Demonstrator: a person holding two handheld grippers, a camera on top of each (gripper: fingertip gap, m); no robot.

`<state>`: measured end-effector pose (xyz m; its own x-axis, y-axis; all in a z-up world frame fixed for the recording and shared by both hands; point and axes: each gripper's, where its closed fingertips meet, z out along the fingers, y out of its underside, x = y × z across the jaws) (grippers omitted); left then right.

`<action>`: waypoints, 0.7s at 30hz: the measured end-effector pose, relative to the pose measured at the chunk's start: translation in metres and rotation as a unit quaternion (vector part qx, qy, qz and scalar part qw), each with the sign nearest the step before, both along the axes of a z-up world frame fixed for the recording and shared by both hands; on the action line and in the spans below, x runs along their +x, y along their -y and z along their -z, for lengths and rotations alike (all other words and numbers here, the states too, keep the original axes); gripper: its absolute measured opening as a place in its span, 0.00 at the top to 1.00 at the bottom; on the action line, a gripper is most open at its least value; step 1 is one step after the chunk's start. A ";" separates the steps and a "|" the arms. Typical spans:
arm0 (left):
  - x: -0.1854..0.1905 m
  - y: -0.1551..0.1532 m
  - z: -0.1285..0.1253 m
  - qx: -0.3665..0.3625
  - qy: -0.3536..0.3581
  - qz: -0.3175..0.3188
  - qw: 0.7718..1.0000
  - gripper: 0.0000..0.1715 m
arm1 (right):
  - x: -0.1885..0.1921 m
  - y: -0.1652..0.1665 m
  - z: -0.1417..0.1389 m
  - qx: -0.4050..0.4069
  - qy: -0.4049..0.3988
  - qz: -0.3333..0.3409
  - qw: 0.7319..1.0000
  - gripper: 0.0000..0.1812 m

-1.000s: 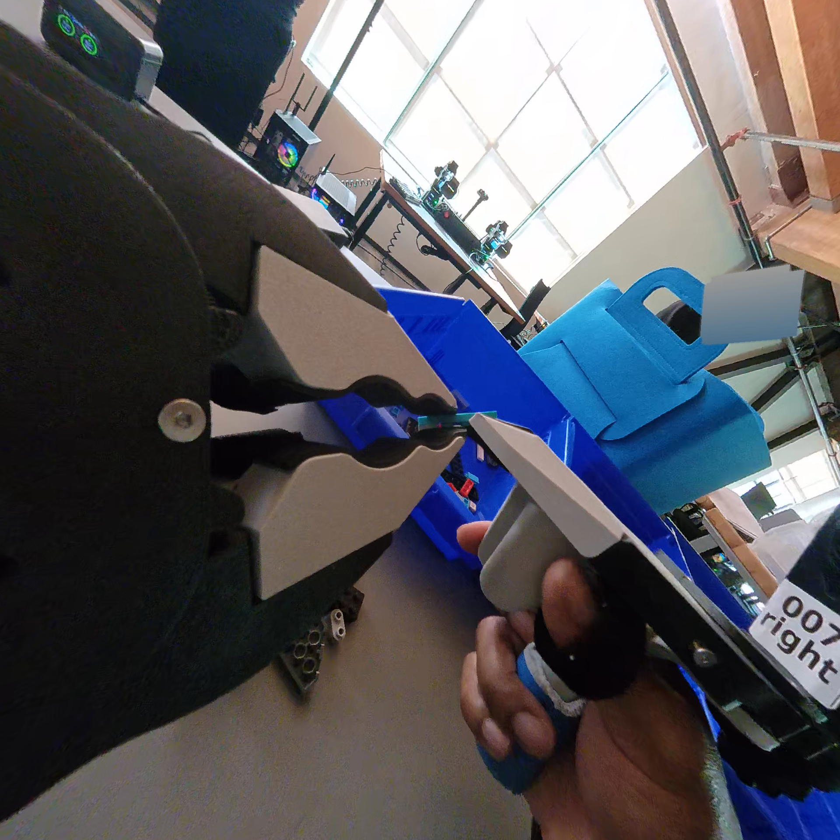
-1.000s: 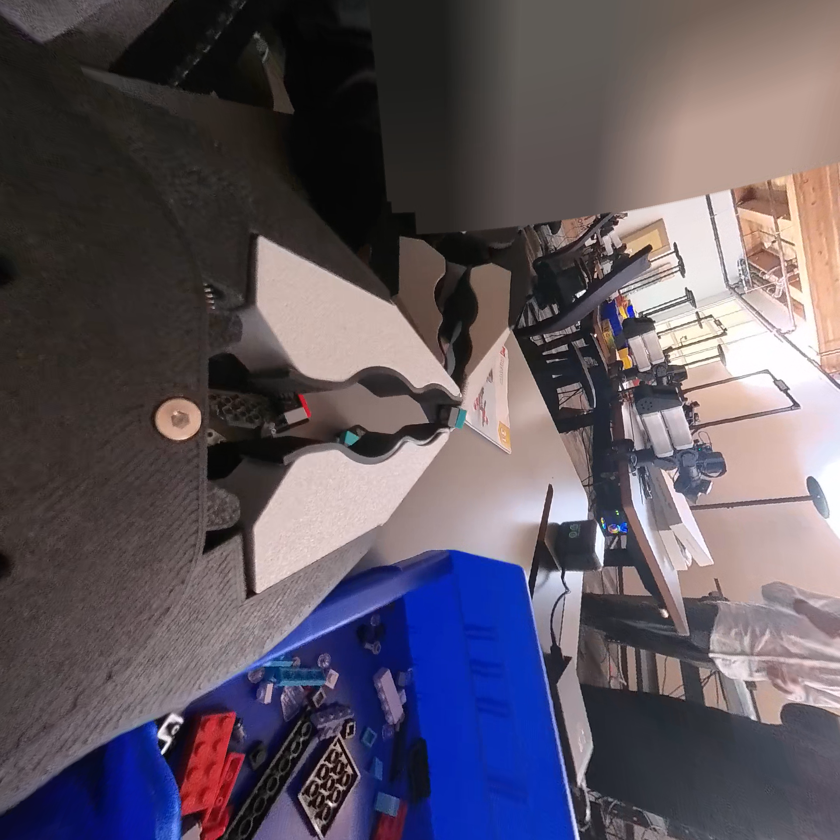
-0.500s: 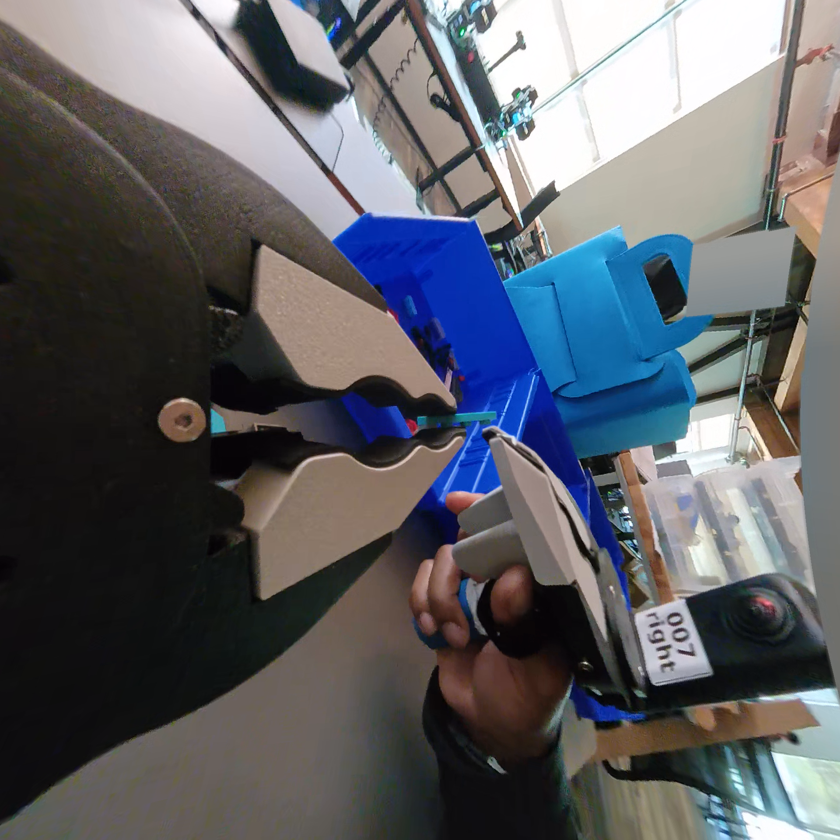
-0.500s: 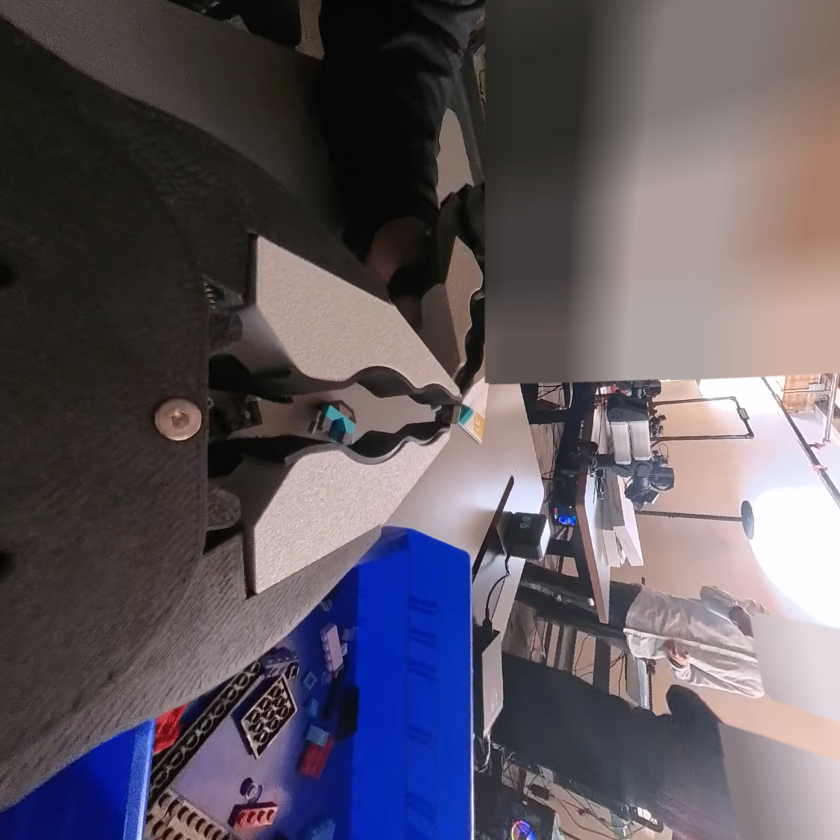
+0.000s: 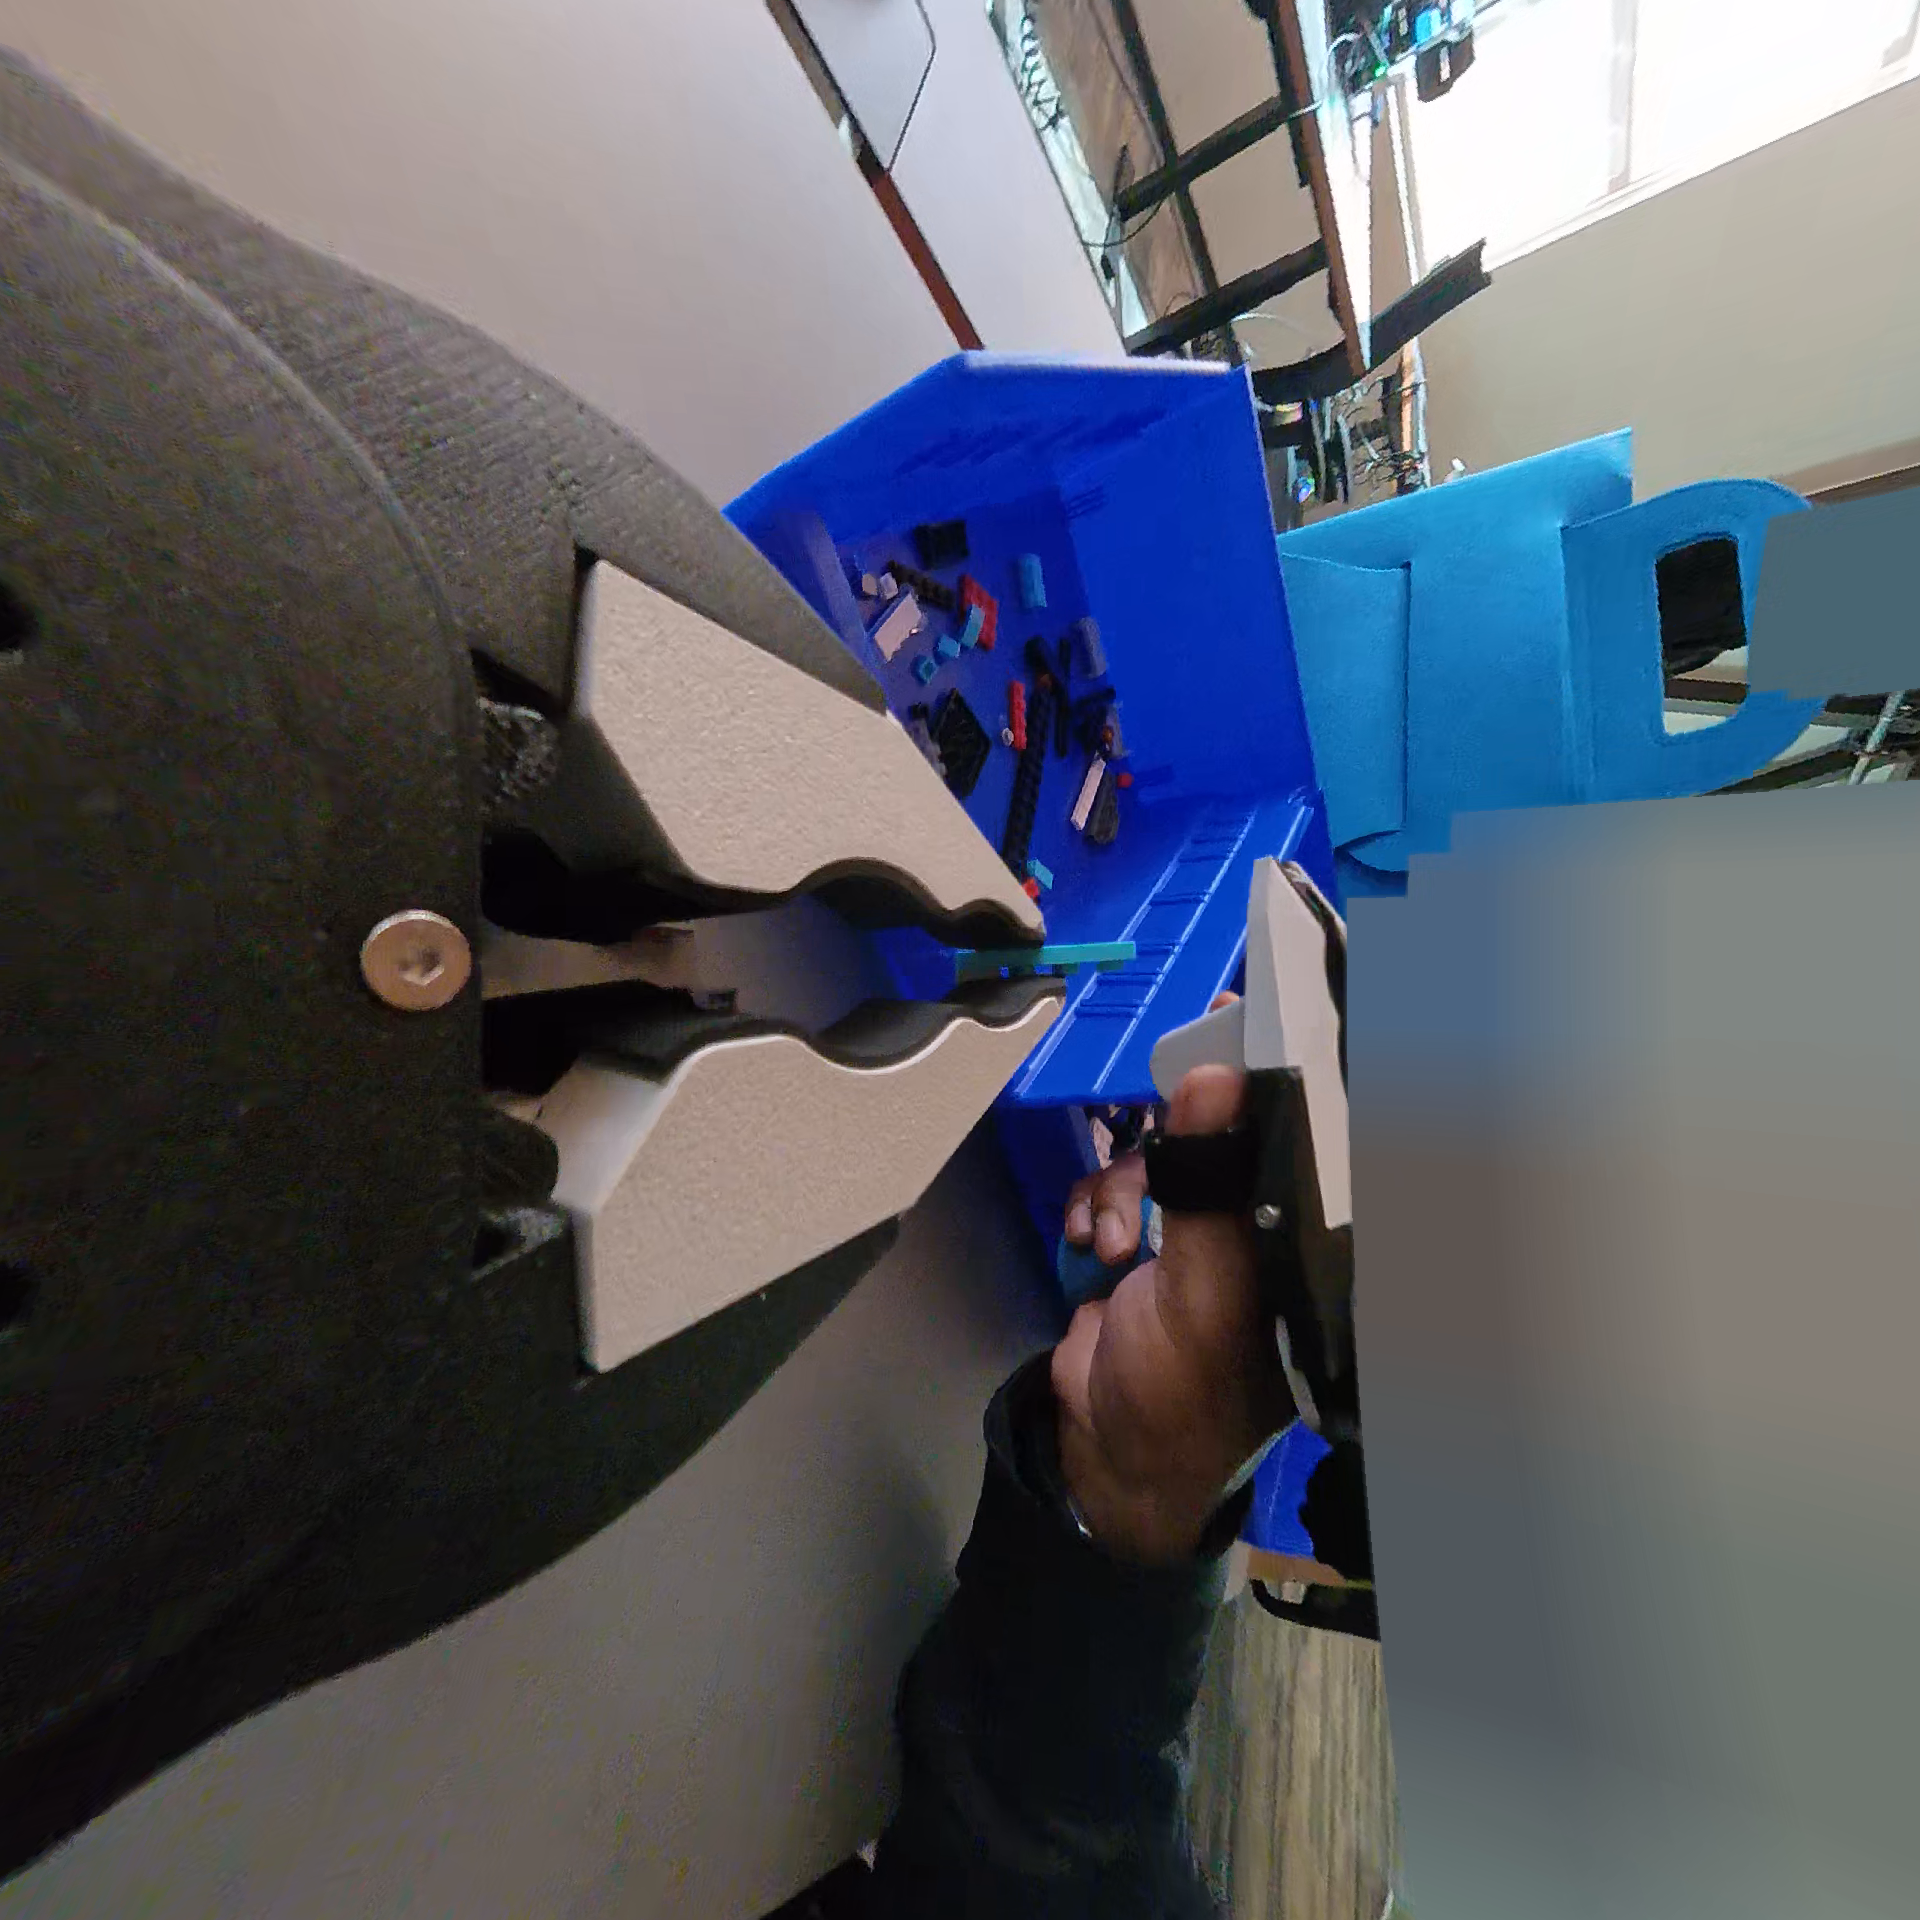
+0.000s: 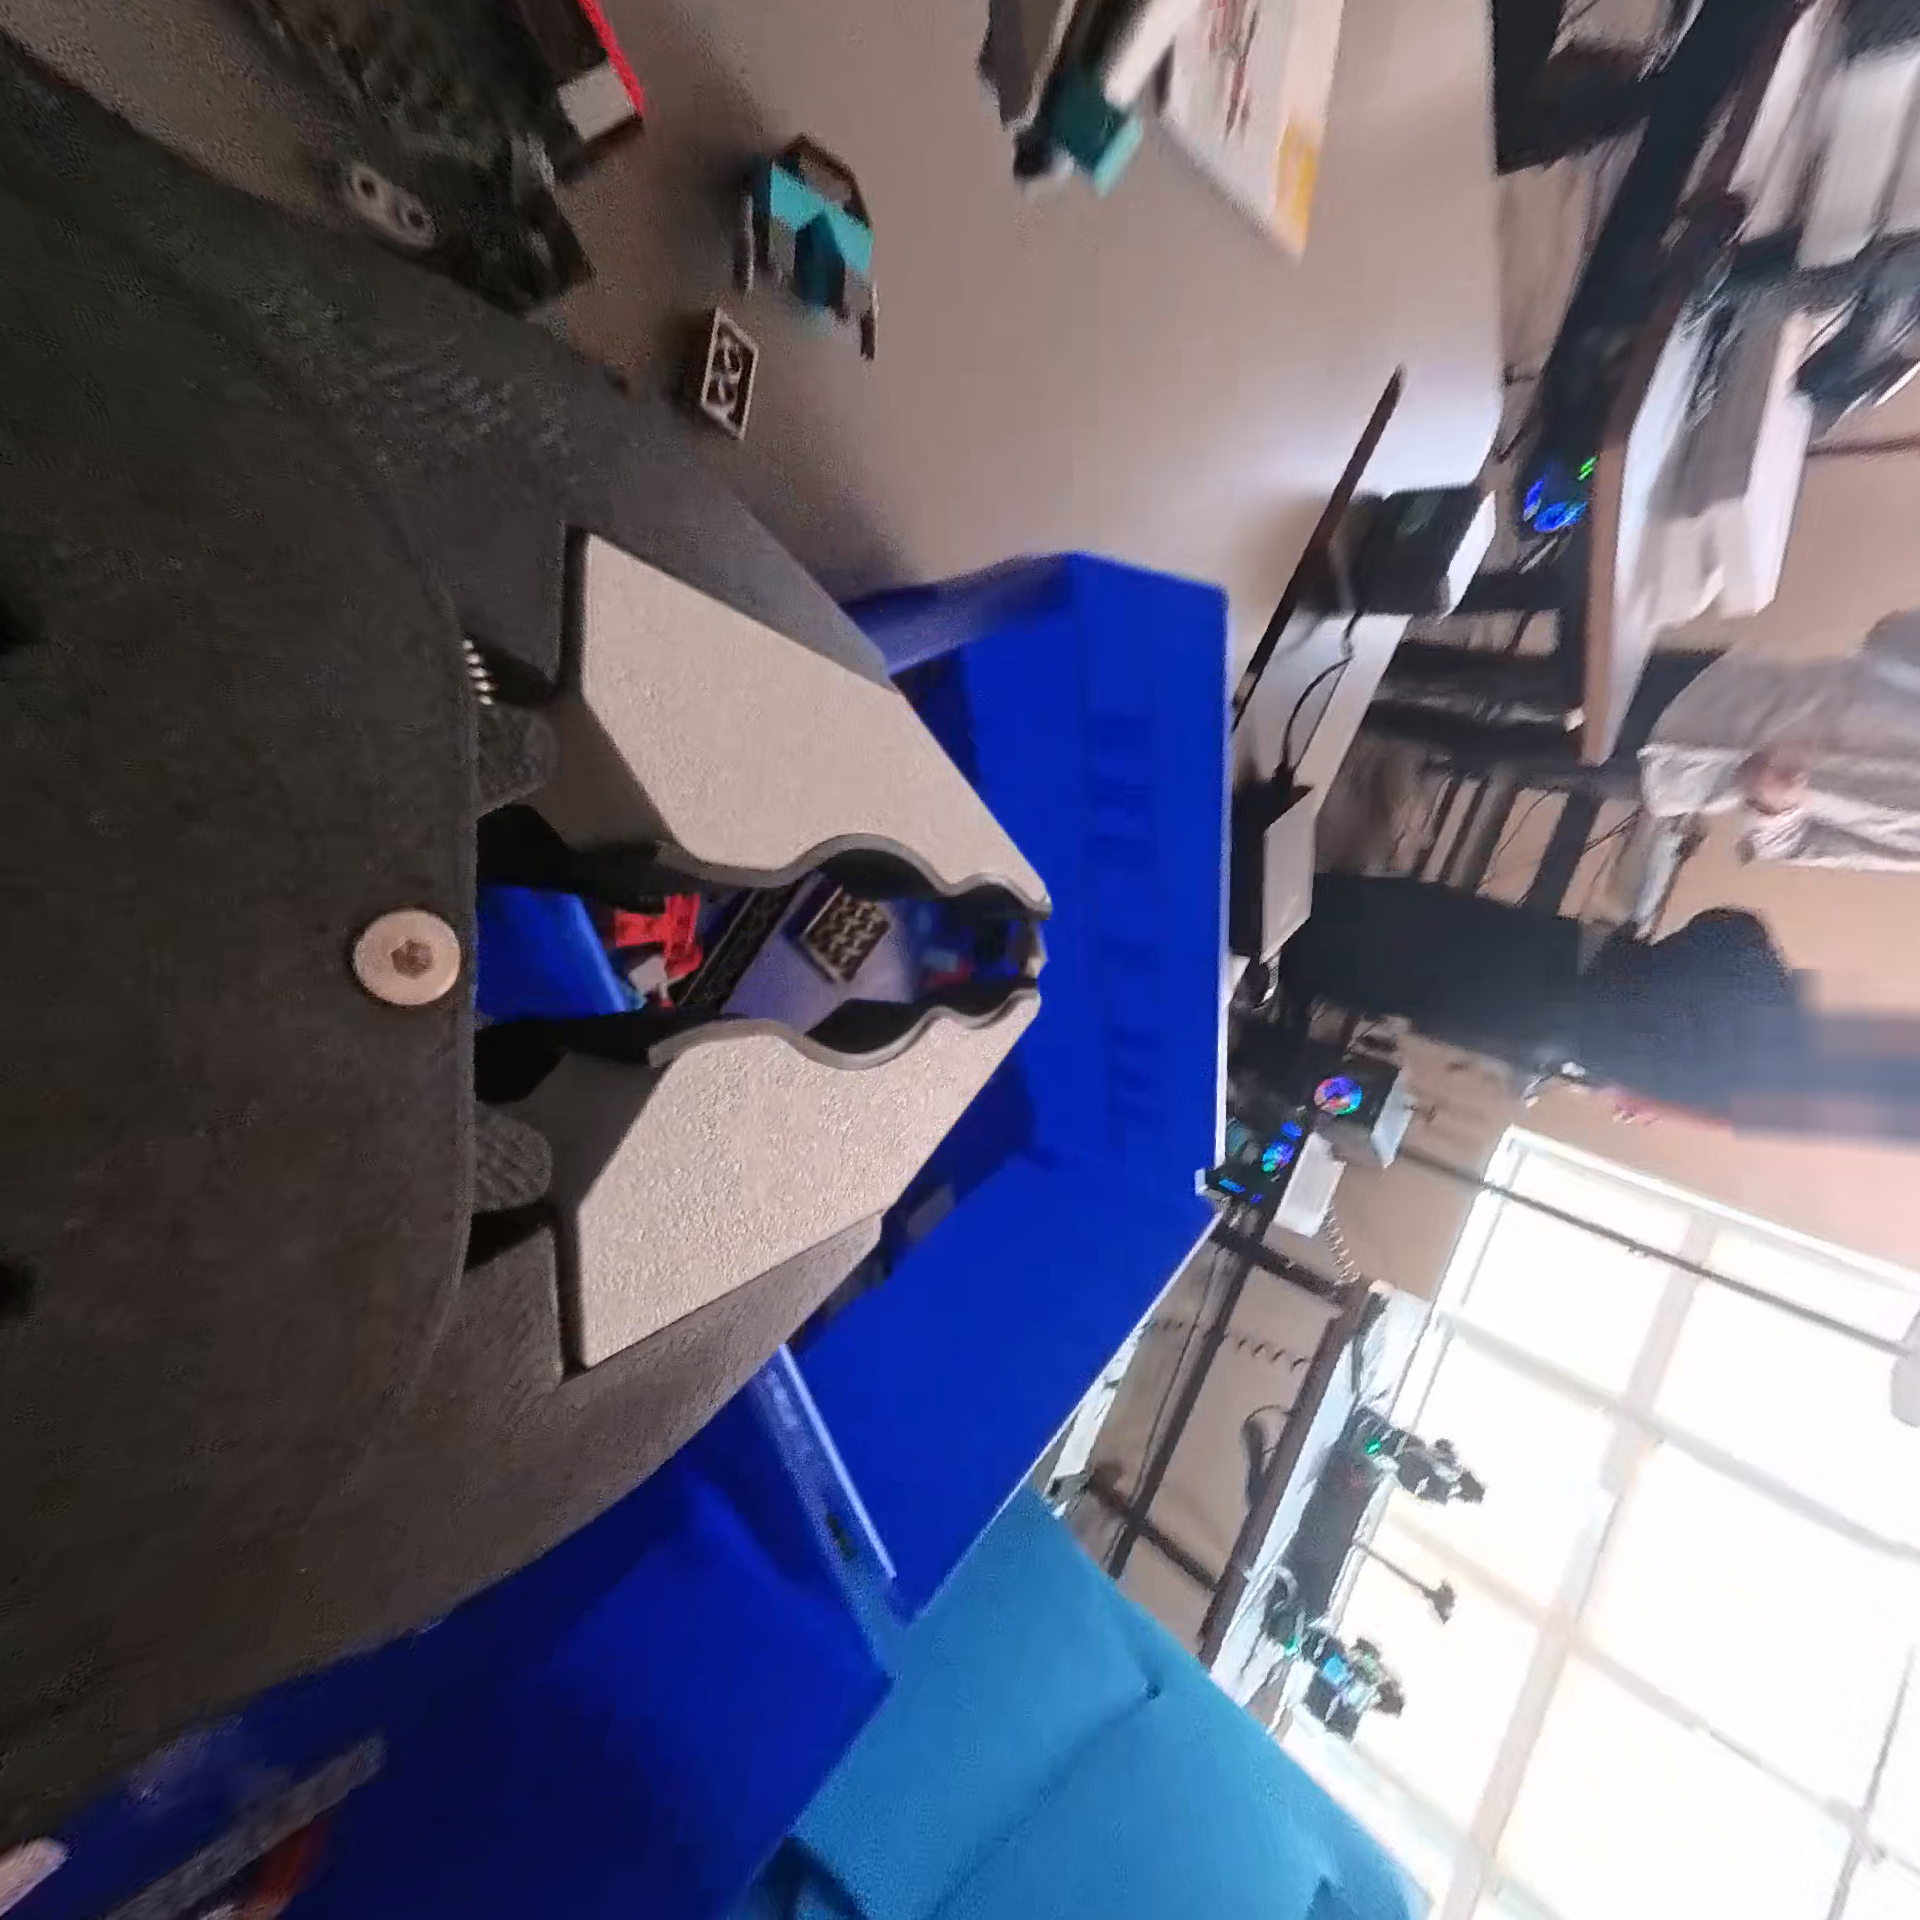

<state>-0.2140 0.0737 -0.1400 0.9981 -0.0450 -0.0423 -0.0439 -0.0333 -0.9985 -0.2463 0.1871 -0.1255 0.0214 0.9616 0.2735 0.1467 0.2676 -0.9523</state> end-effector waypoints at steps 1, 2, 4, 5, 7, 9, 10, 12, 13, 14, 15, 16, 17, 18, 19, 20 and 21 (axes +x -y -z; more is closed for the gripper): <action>-0.001 -0.001 0.002 -0.004 0.010 -0.001 1.000 0.97 | -0.002 -0.004 0.004 -0.002 0.009 0.007 1.000 0.91; -0.002 -0.001 0.003 -0.008 0.022 0.000 1.000 0.97 | -0.003 -0.005 0.006 -0.007 0.012 0.010 1.000 0.88; -0.005 -0.002 0.007 -0.014 0.052 0.001 0.999 0.97 | -0.002 -0.005 0.006 -0.015 0.012 0.005 1.000 0.86; -0.007 -0.002 0.009 -0.016 0.070 0.001 0.997 0.97 | -0.002 -0.005 0.006 -0.019 0.013 0.001 1.000 0.85; -0.012 -0.002 0.010 -0.014 0.115 0.002 0.993 0.97 | -0.001 0.001 0.003 -0.031 0.007 -0.019 0.999 0.85; -0.018 -0.001 0.008 0.000 0.180 0.009 0.984 0.97 | 0.001 0.017 -0.002 -0.051 -0.004 -0.065 0.997 0.85; -0.021 0.001 0.006 0.012 0.220 0.016 0.975 0.97 | 0.004 0.031 -0.006 -0.064 -0.012 -0.104 0.992 0.85; -0.029 0.005 0.001 0.044 0.306 0.034 0.950 0.97 | 0.010 0.059 -0.013 -0.092 -0.029 -0.175 0.980 0.87; -0.033 0.007 -0.002 0.060 0.350 0.043 0.934 0.97 | 0.014 0.074 -0.014 -0.106 -0.033 -0.208 0.972 0.88; -0.036 0.008 -0.004 0.076 0.390 0.053 0.916 0.97 | 0.016 0.084 -0.014 -0.108 -0.036 -0.223 0.968 0.88; -0.038 0.010 -0.006 0.090 0.425 0.066 0.898 0.97 | 0.018 0.093 -0.012 -0.093 -0.037 -0.229 0.968 0.88; -0.039 0.011 -0.007 0.103 0.456 0.078 0.881 0.97 | 0.019 0.102 -0.009 -0.072 -0.035 -0.236 0.969 0.88; -0.040 0.012 -0.008 0.111 0.479 0.084 0.866 0.97 | 0.020 0.110 -0.007 -0.058 -0.034 -0.241 0.968 0.88; -0.040 0.012 -0.008 0.117 0.495 0.090 0.856 0.97 | 0.021 0.118 -0.005 -0.056 -0.034 -0.250 0.966 0.88; -0.038 0.012 -0.009 0.121 0.508 0.098 0.847 0.97 | 0.022 0.125 -0.004 -0.062 -0.034 -0.261 0.963 0.88; -0.035 0.011 -0.010 0.123 0.520 0.107 0.839 0.97 | 0.023 0.130 -0.002 -0.069 -0.035 -0.266 0.961 0.87; -0.032 0.010 -0.010 0.122 0.530 0.116 0.831 0.97 | 0.023 0.133 -0.001 -0.070 -0.036 -0.267 0.960 0.86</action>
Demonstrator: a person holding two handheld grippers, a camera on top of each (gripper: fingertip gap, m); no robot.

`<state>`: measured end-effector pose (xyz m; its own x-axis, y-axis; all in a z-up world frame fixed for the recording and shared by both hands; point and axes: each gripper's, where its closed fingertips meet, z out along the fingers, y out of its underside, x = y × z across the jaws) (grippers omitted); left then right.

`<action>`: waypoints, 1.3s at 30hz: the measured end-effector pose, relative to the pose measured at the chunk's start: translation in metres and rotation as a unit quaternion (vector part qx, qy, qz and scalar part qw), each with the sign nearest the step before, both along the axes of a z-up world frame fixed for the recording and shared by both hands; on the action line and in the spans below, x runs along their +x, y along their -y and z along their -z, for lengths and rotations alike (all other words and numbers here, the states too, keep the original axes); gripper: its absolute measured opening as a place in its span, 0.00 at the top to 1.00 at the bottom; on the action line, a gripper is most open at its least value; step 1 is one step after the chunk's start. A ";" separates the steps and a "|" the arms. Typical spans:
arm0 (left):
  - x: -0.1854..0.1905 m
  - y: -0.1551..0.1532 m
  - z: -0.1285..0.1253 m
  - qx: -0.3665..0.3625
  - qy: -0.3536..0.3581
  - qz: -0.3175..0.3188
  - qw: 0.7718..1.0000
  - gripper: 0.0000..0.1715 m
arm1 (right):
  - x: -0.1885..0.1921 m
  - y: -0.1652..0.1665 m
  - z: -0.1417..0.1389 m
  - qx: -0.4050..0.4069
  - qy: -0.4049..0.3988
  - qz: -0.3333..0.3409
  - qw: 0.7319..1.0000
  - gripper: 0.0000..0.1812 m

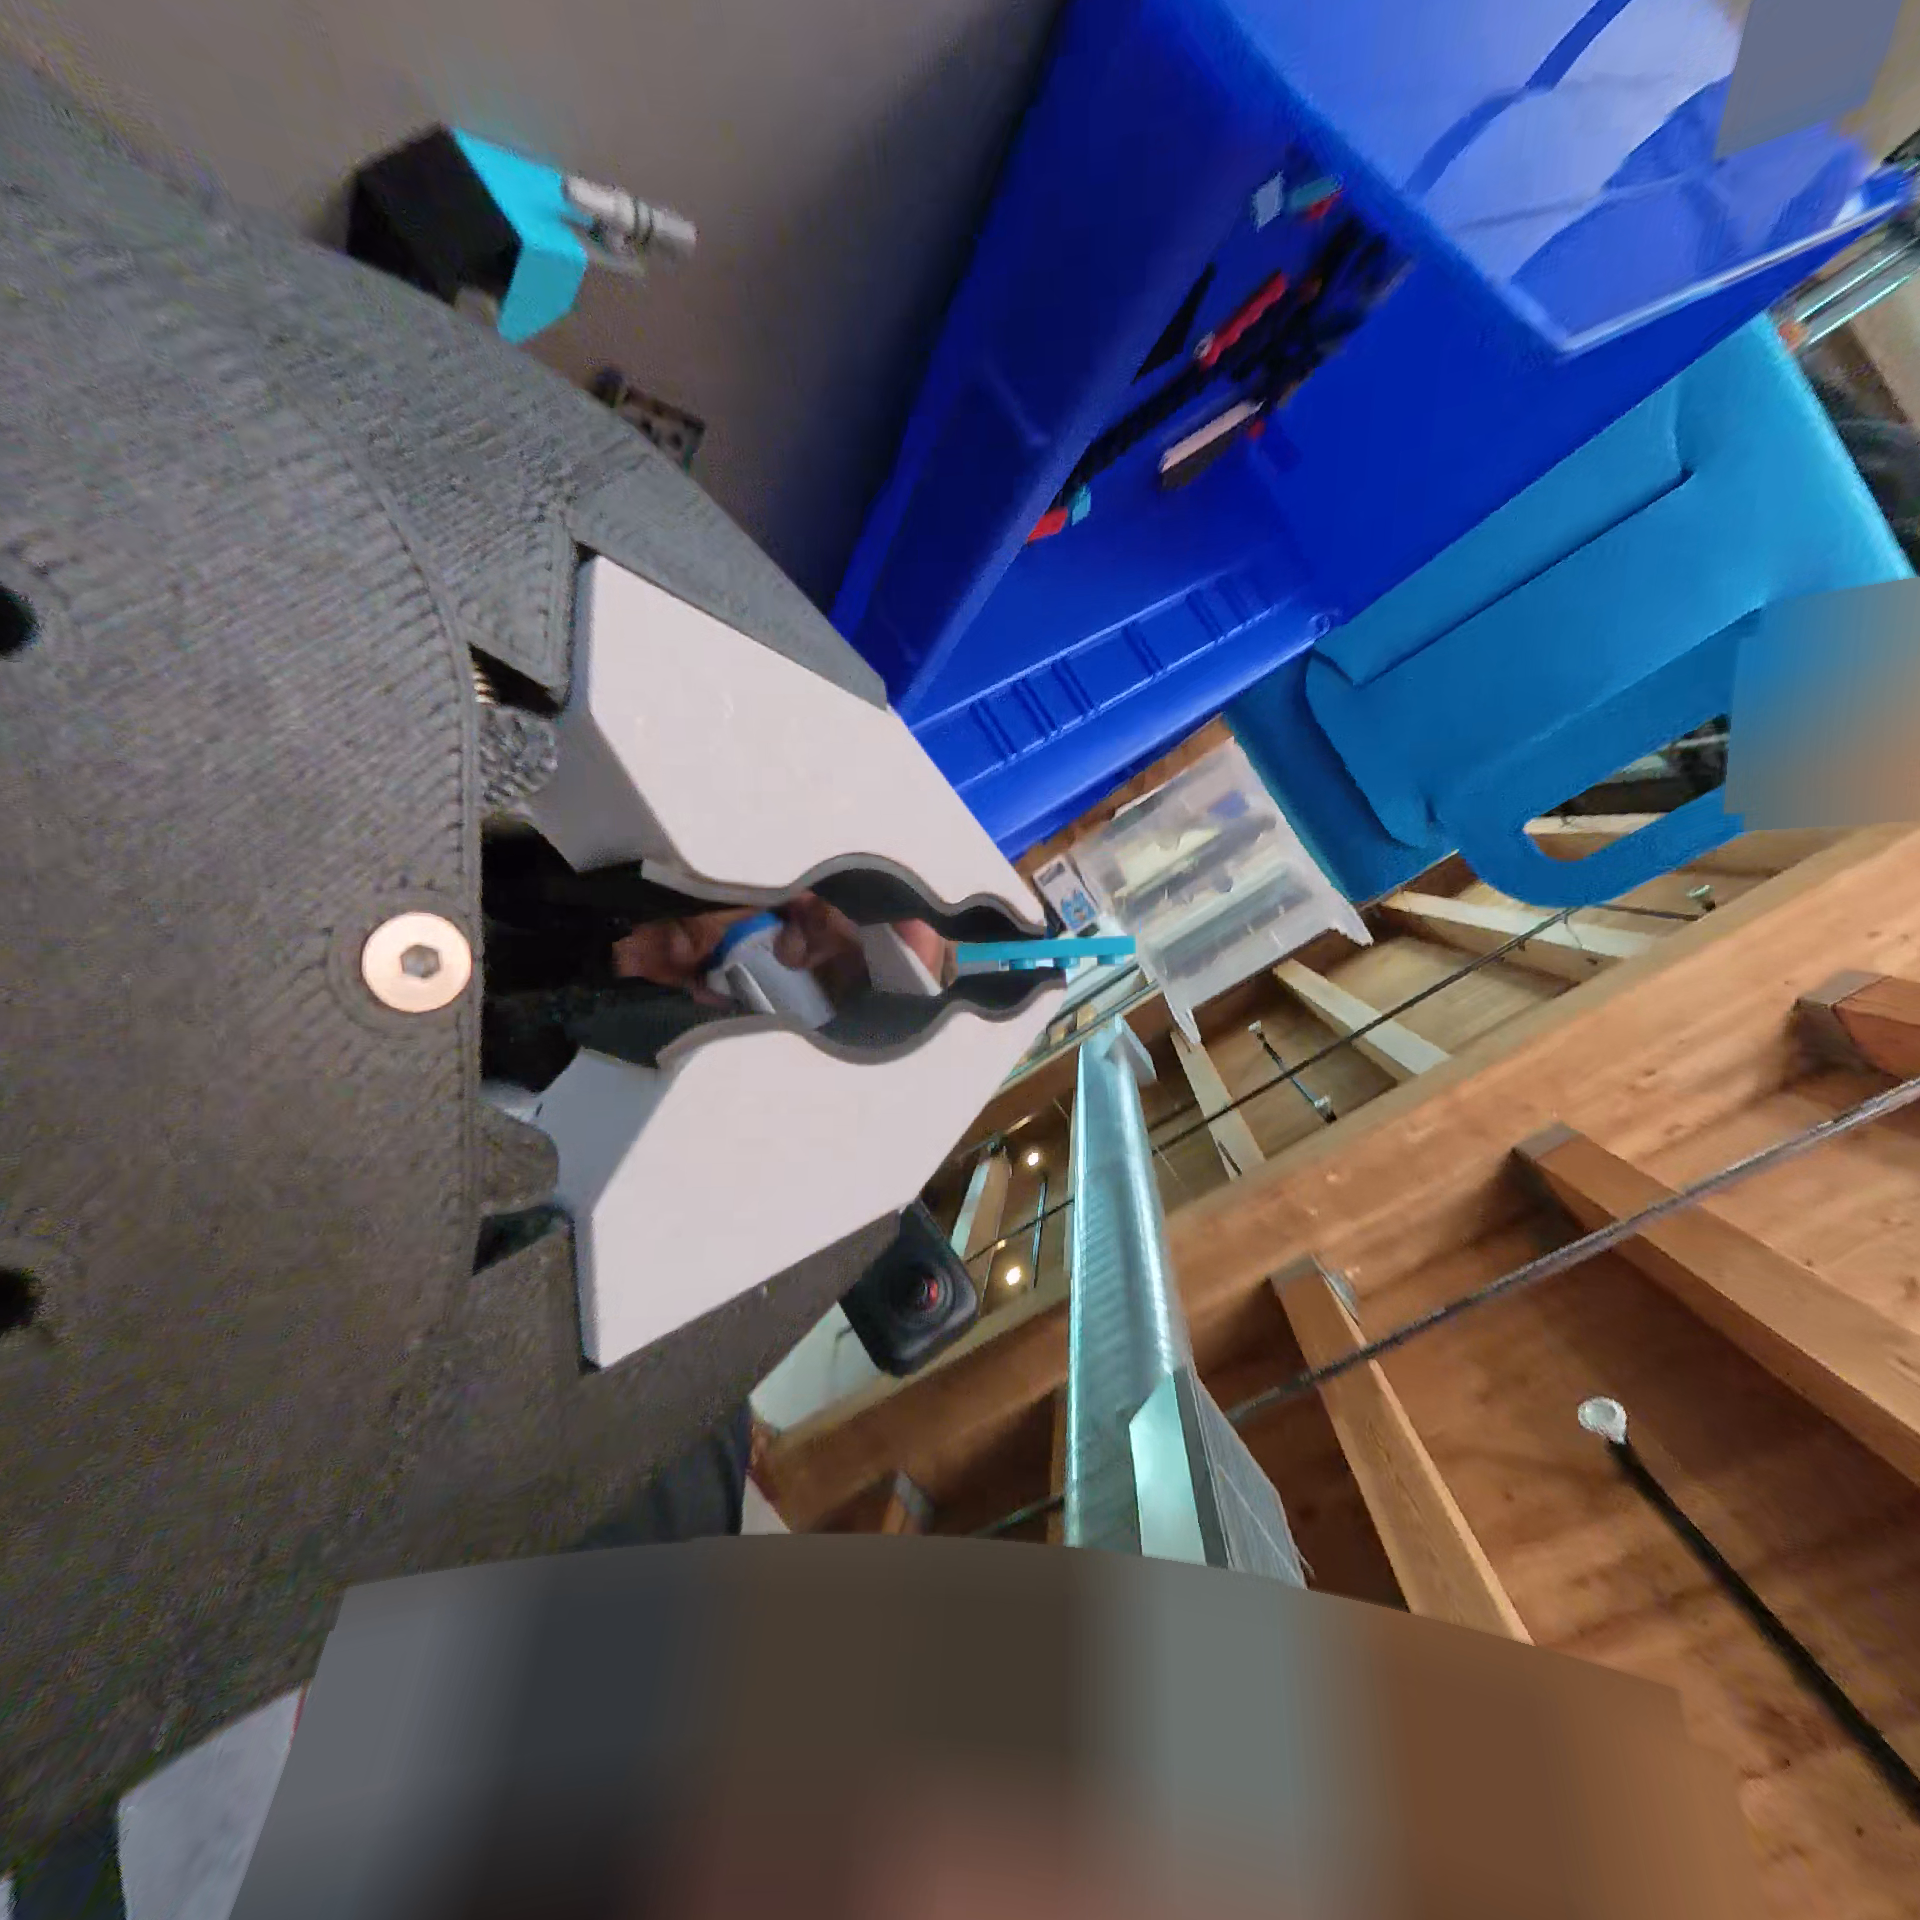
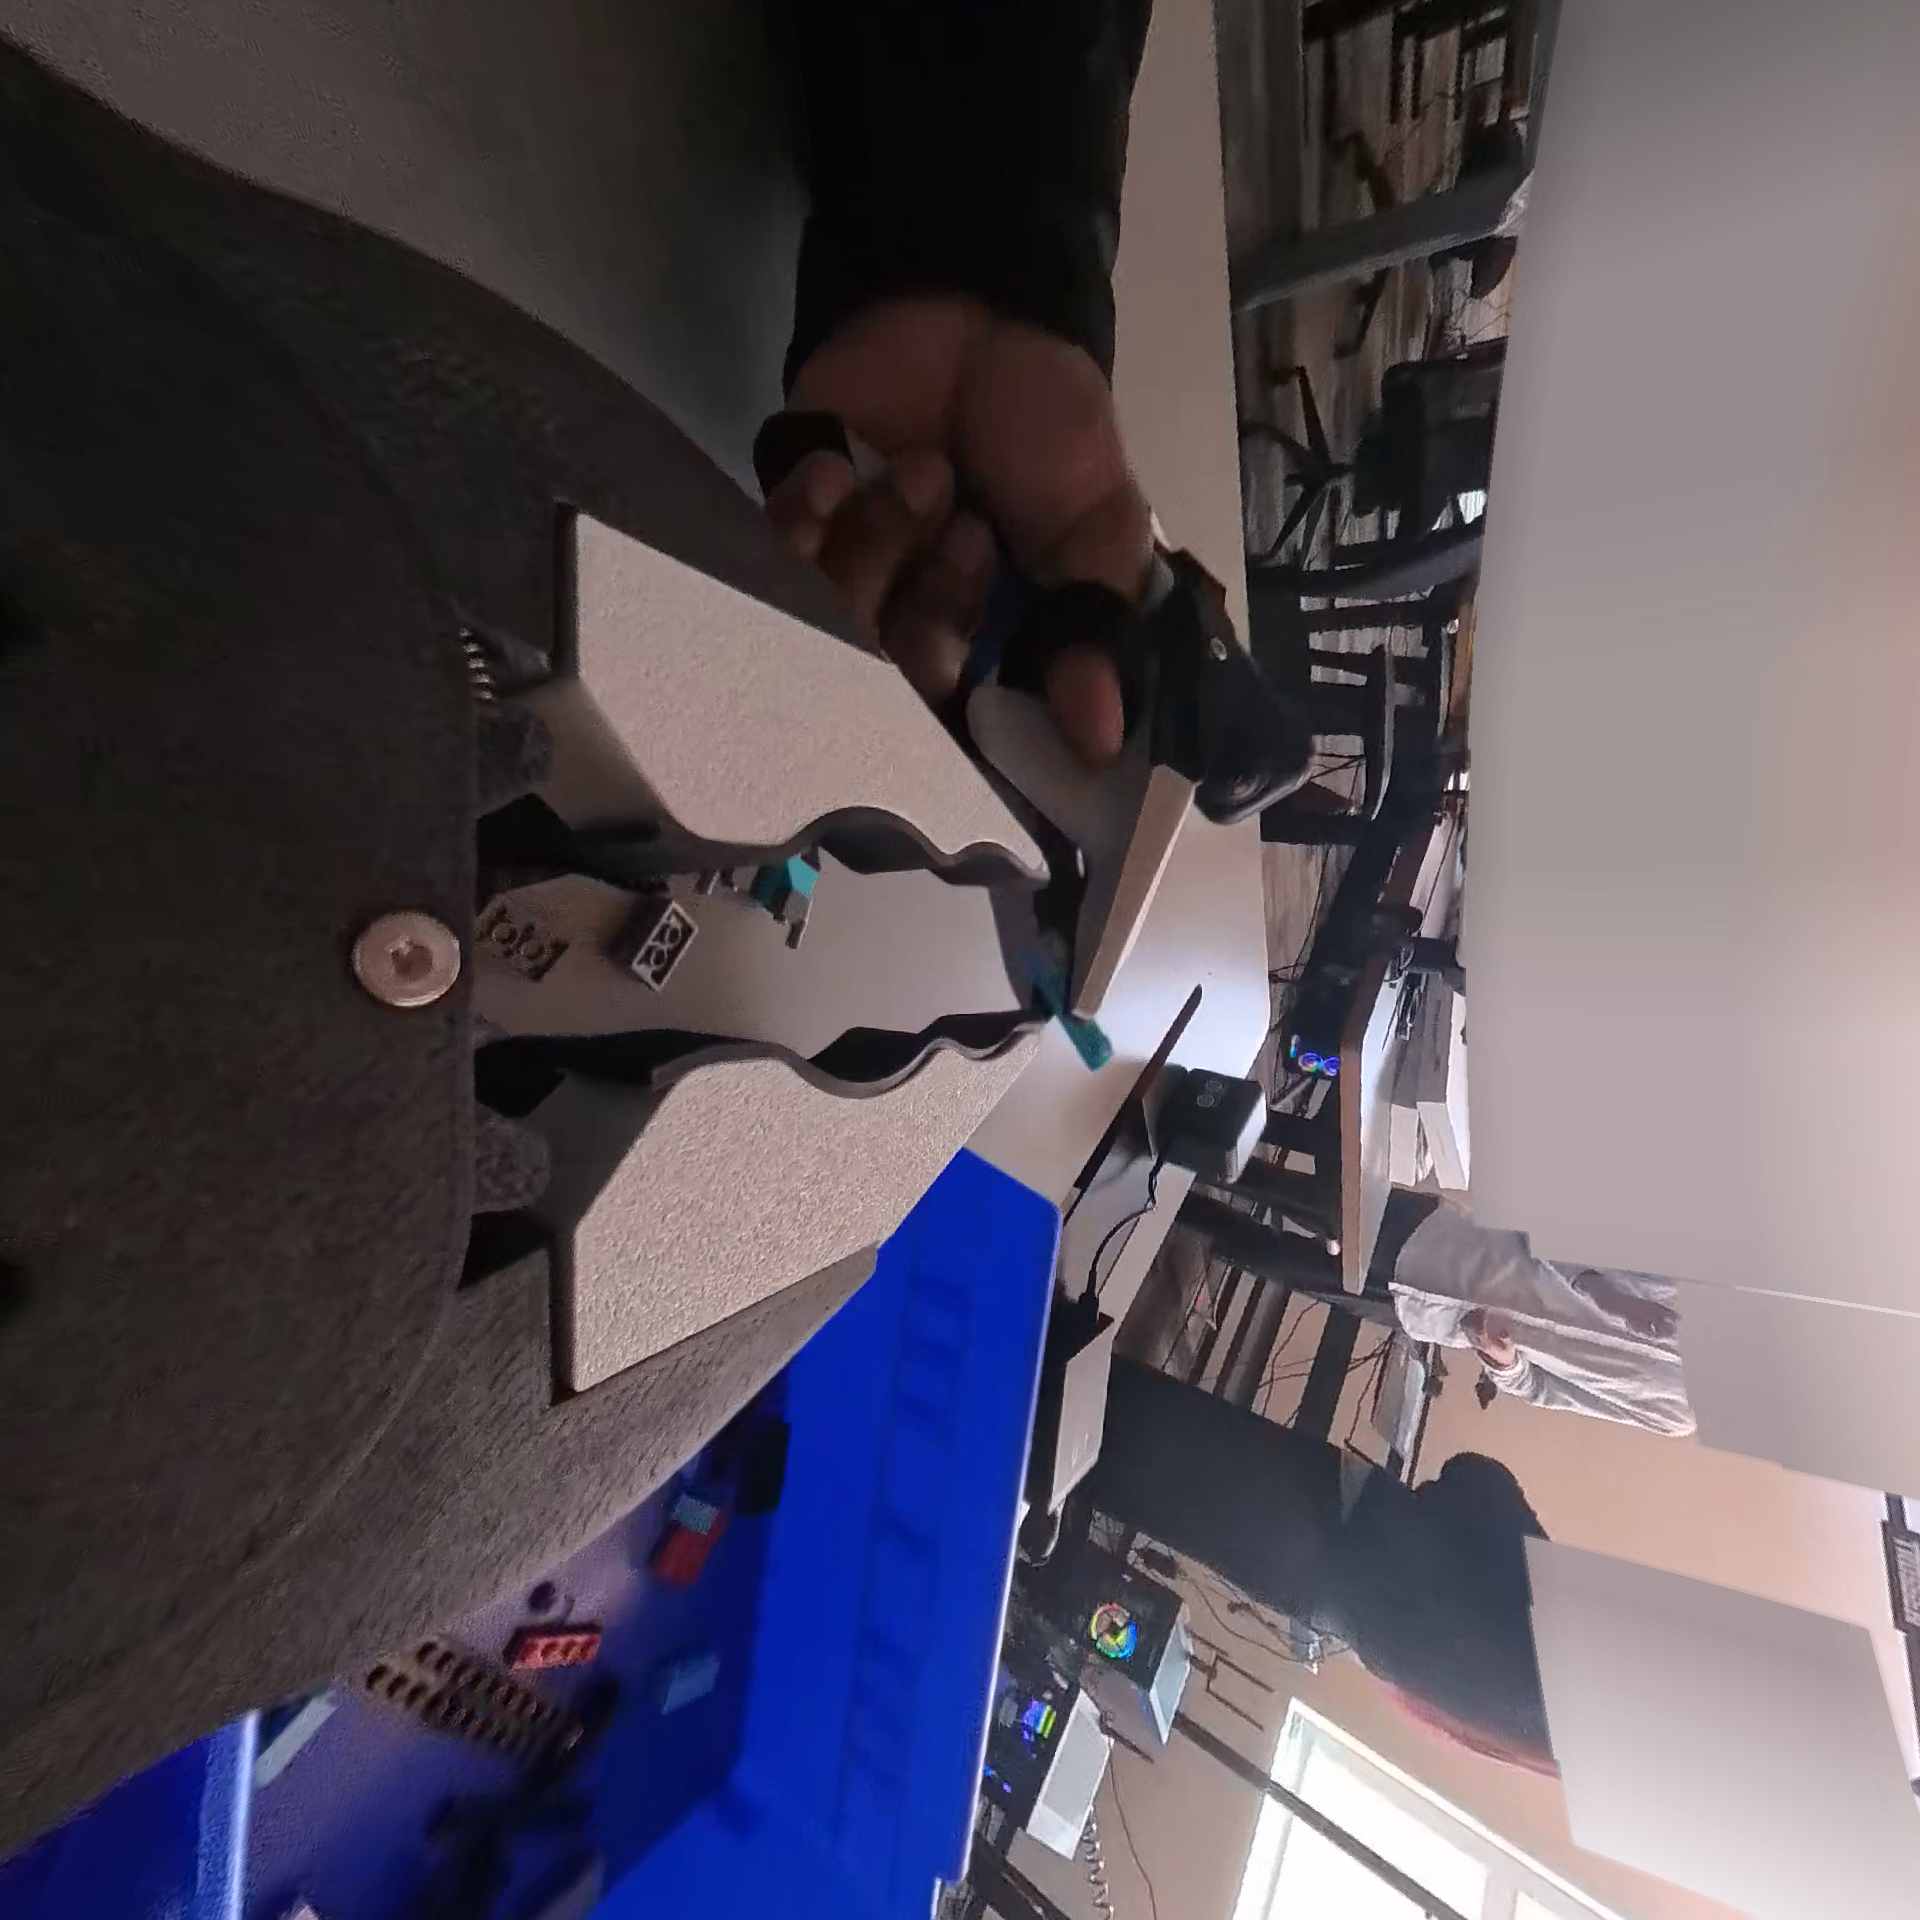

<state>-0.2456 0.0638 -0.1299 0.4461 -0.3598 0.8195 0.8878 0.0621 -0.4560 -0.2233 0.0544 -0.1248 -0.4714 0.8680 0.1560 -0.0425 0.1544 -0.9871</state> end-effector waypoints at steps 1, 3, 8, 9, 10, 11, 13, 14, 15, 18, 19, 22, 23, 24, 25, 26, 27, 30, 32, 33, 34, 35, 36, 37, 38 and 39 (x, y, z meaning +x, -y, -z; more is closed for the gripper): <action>0.003 -0.001 -0.001 0.003 0.008 0.007 1.000 0.97 | -0.001 0.002 0.003 0.004 0.000 0.001 1.000 0.86; 0.009 -0.003 0.000 0.007 0.020 0.017 1.000 0.97 | -0.004 0.001 0.007 0.018 -0.002 0.014 1.000 0.83; 0.013 -0.005 0.004 0.004 0.039 0.016 0.999 0.97 | -0.008 0.002 0.016 0.047 -0.003 0.034 0.998 0.83; 0.013 -0.006 0.005 0.002 0.044 0.013 0.999 0.97 | -0.009 0.002 0.017 0.052 -0.005 0.039 0.998 0.83; 0.013 -0.006 0.007 0.000 0.048 0.011 0.999 0.97 | -0.010 0.002 0.018 0.059 -0.007 0.044 0.997 0.82; 0.014 -0.007 0.008 -0.002 0.052 0.010 0.999 0.97 | -0.010 0.002 0.019 0.067 -0.009 0.048 0.997 0.82; 0.015 -0.008 0.010 -0.003 0.061 0.010 0.998 0.97 | -0.011 0.004 0.022 0.086 -0.012 0.054 0.995 0.82; 0.015 -0.008 0.011 -0.002 0.065 0.011 0.998 0.97 | -0.012 0.004 0.023 0.093 -0.014 0.057 0.994 0.82; 0.016 -0.009 0.012 -0.002 0.068 0.013 0.998 0.97 | -0.013 0.003 0.024 0.099 -0.016 0.060 0.993 0.82; 0.015 -0.009 0.012 -0.001 0.070 0.016 0.997 0.97 | -0.013 0.002 0.024 0.107 -0.019 0.059 0.992 0.83; 0.016 -0.009 0.012 -0.002 0.068 0.018 0.998 0.97 | -0.013 0.001 0.024 0.108 -0.021 0.058 0.992 0.84; 0.019 -0.010 0.011 -0.002 0.067 0.029 0.997 0.96 | -0.012 -0.002 0.021 0.113 -0.026 0.047 0.992 0.88; 0.019 -0.010 0.011 -0.001 0.067 0.033 0.997 0.97 | -0.011 -0.002 0.021 0.112 -0.025 0.038 0.993 0.88; 0.020 -0.010 0.010 -0.002 0.065 0.037 0.997 0.96 | -0.010 -0.002 0.021 0.109 -0.023 0.028 0.993 0.88; 0.021 -0.010 0.010 -0.002 0.062 0.040 0.997 0.96 | -0.009 -0.002 0.020 0.105 -0.021 0.018 0.994 0.89; 0.022 -0.010 0.009 -0.002 0.059 0.045 0.997 0.96 | -0.008 -0.002 0.020 0.102 -0.020 0.009 0.995 0.89; 0.022 -0.010 0.009 -0.003 0.056 0.051 0.997 0.96 | -0.006 -0.002 0.019 0.098 -0.019 -0.002 0.995 0.89; 0.026 -0.010 0.008 -0.007 0.042 0.071 0.997 0.96 | -0.002 -0.004 0.017 0.076 -0.007 -0.037 0.996 0.92; 0.029 -0.010 0.007 -0.006 0.036 0.080 0.996 0.96 | 0.001 -0.004 0.016 0.067 -0.001 -0.053 0.996 0.92; 0.030 -0.010 0.007 -0.005 0.035 0.083 0.996 0.96 | 0.002 -0.004 0.016 0.069 -0.002 -0.054 0.996 0.92; 0.031 -0.010 0.007 -0.004 0.034 0.084 0.996 0.97 | 0.002 -0.004 0.016 0.077 -0.006 -0.052 0.996 0.92; 0.031 -0.011 0.007 -0.003 0.033 0.085 0.996 0.97 | 0.003 -0.005 0.016 0.087 -0.012 -0.047 0.995 0.92; 0.031 -0.010 0.007 -0.003 0.033 0.085 0.996 0.97 | 0.003 -0.005 0.016 0.098 -0.018 -0.042 0.994 0.92; 0.031 -0.010 0.007 -0.002 0.032 0.085 0.996 0.97 | 0.003 -0.005 0.016 0.109 -0.024 -0.036 0.993 0.93; 0.031 -0.010 0.007 -0.001 0.030 0.085 0.996 0.97 | 0.003 -0.005 0.016 0.119 -0.030 -0.032 0.992 0.93; 0.031 -0.010 0.007 -0.001 0.029 0.086 0.996 0.97 | 0.003 -0.005 0.016 0.128 -0.036 -0.028 0.991 0.93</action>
